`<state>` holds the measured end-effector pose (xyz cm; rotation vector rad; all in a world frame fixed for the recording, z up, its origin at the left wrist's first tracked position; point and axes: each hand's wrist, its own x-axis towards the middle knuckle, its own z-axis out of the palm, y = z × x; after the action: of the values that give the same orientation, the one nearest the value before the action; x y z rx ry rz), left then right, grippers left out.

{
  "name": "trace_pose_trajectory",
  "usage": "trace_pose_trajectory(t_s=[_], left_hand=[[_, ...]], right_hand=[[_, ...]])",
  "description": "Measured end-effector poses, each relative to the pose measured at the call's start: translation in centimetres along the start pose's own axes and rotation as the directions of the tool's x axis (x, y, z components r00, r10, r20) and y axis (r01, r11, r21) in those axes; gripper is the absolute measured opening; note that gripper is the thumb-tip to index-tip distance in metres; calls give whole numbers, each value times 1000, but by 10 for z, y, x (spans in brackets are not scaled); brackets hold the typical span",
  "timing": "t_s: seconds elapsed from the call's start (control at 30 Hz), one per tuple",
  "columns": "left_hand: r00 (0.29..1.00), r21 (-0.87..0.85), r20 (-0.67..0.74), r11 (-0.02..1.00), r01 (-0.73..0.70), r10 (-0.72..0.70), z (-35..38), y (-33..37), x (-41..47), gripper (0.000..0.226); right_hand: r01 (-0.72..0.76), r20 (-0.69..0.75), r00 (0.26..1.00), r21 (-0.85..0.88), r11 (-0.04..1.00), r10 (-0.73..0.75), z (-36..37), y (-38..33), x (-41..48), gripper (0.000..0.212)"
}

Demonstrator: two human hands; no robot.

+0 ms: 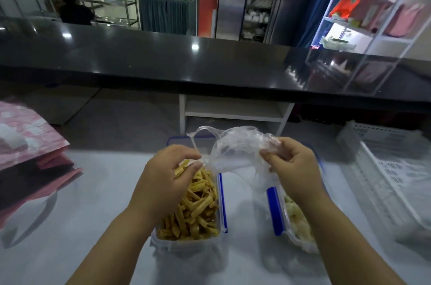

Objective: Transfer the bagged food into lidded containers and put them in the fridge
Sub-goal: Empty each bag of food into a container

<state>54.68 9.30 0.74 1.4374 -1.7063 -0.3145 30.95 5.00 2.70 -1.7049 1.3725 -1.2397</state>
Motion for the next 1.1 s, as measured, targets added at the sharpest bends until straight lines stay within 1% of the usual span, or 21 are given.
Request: trace_pose_trajectory(t_s=[0.07, 0.17, 0.2, 0.27, 0.4, 0.5, 0.57, 0.63, 0.67, 0.7, 0.73, 0.77, 0.8, 0.83, 0.87, 0.9, 0.93, 0.97, 1.0, 1.03, 1.1], left_hand=[[992, 3, 119, 1000, 31, -31, 12, 13, 6, 8], [962, 28, 268, 998, 49, -55, 39, 38, 15, 9], [952, 34, 301, 998, 44, -52, 51, 47, 18, 9], [932, 60, 360, 998, 28, -47, 77, 67, 25, 11], [920, 32, 390, 999, 15, -26, 137, 109, 38, 12], [909, -18, 418, 1000, -4, 11, 187, 145, 49, 11], [898, -18, 438, 999, -30, 35, 217, 168, 56, 12], [892, -7, 450, 999, -45, 43, 244, 188, 61, 12], [892, -9, 449, 999, -50, 49, 256, 195, 64, 12], [890, -5, 452, 998, -55, 52, 266, 202, 66, 11], [887, 5, 459, 998, -58, 49, 275, 207, 68, 11], [883, 19, 467, 998, -56, 41, 283, 211, 70, 11], [881, 33, 472, 998, -49, 28, 289, 214, 71, 11], [879, 48, 477, 998, -41, 13, 295, 216, 71, 12], [877, 63, 480, 997, -37, 2, 299, 217, 71, 12], [876, 78, 482, 996, -33, -8, 303, 218, 71, 12], [874, 91, 486, 995, -28, -20, 306, 218, 71, 12], [871, 102, 490, 995, -21, -32, 308, 219, 71, 12], [869, 114, 494, 993, -14, -44, 309, 218, 71, 12], [867, 126, 496, 992, -10, -54, 310, 219, 70, 12], [866, 142, 495, 990, -3, -68, 309, 219, 71, 11]], right_hand=[[-1, 8, 1000, -69, 998, 2, -24, 4, -2, 15], [-14, 82, 996, -195, 981, 31, -67, 16, -7, 13], [-13, 81, 996, -218, 976, 32, -83, 22, -8, 13], [-19, 47, 998, -234, 972, 31, -117, 31, -10, 14], [-7, -35, 999, -298, 955, -4, -190, 48, -8, 19], [30, -190, 976, -373, 927, -108, -249, 66, -3, 17], [44, -295, 933, -473, 880, -206, -286, 83, 1, 13], [20, -383, 873, -589, 808, -301, -318, 103, 8, 19], [16, -404, 843, -640, 768, -355, -331, 112, 12, 20], [19, -400, 823, -690, 723, -404, -342, 122, 18, 20], [26, -373, 819, -735, 678, -437, -350, 130, 24, 22], [37, -330, 830, -772, 634, -450, -357, 139, 30, 25], [52, -268, 858, -804, 593, -438, -362, 147, 36, 29], [64, -188, 905, -827, 558, -383, -365, 154, 41, 32], [62, -104, 954, -850, 523, -283, -366, 159, 45, 34], [42, -29, 990, -877, 479, -141, -364, 163, 48, 37], [16, 33, 999, -900, 435, 33, -361, 166, 49, 42], [-6, 70, 983, -911, 412, 170, -360, 168, 50, 50], [-15, 97, 961, -917, 398, 259, -358, 169, 51, 56], [-7, 117, 951, -916, 401, 286, -357, 169, 52, 61], [14, 123, 969, -894, 448, 216, -356, 163, 53, 62]])
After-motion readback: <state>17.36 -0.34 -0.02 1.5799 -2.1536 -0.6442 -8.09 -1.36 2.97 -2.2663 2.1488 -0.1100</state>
